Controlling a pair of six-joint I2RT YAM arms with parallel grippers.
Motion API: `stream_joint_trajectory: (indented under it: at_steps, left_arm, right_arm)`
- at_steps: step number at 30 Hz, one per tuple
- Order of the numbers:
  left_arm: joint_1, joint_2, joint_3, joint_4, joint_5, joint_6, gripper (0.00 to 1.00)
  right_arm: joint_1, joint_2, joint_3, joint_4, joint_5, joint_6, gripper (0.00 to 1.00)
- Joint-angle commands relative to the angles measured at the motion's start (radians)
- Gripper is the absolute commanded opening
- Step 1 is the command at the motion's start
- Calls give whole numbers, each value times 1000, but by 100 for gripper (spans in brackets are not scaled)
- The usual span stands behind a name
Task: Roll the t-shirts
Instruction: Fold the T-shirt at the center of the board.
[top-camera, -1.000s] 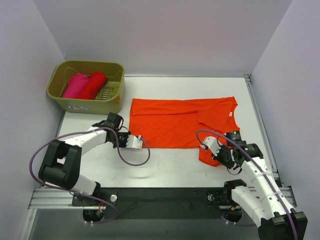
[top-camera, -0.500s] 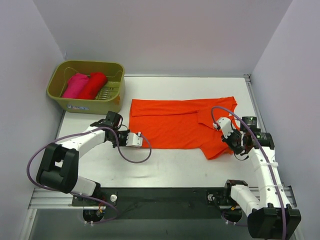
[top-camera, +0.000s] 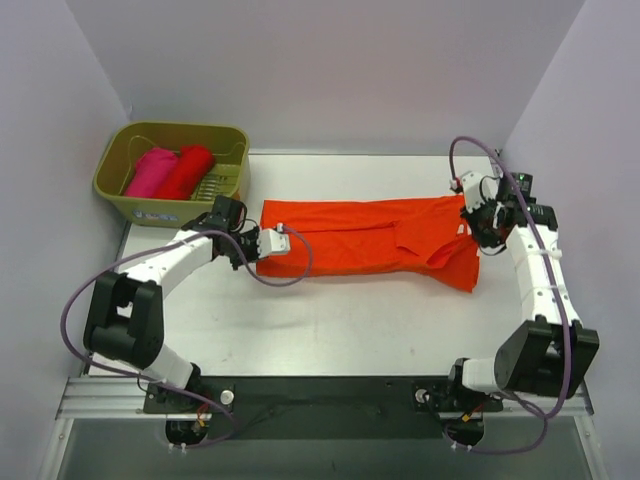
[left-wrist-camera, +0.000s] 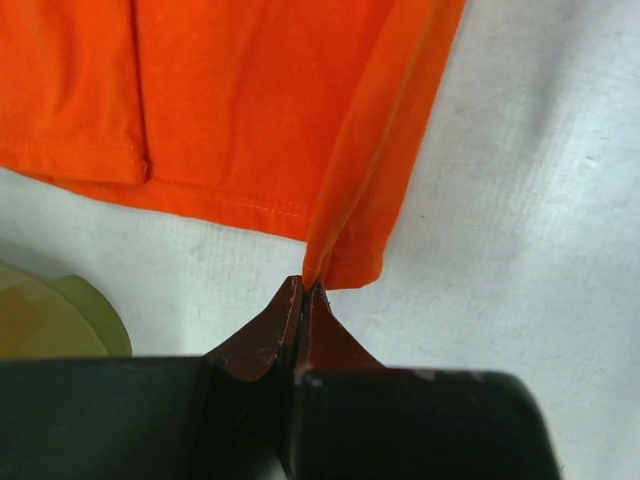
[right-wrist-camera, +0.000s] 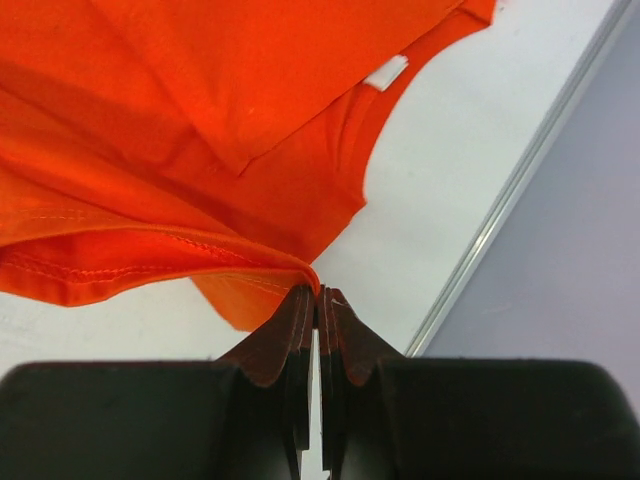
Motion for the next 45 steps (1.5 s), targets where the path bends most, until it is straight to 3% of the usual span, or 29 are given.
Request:
stream_joint_trajectory:
  at_steps: [1,8,16,23,37,38,41,45]
  left_arm:
    - [25,64,99,31,-35,-111,0]
    - [26,165,219,54,-104,-232,0]
    - [25,251,312,85,-171,-244,0]
    - [25,346,415,63,-224,-243,0]
    - [15,376,421,82,-248,-259,1]
    - [14,379,424,82,-269,-267,13]
    - [9,348,459,69,-303,-324,31]
    - [6,261,450,92,-294,-422,41]
  right_arm:
    - [-17,90,112,61,20,53,0]
    - [-17,271,249,87,10,55,0]
    - [2,412,353,81,-18,3,0]
    - [40,486,410,74,-35,-48,0]
    - [74,550,424,69,11,-59,0]
    - [75,553,431,77,25,-39,11]
    - [71,561,494,75,124,90,36]
    - [28,483,454,2,42,100,44]
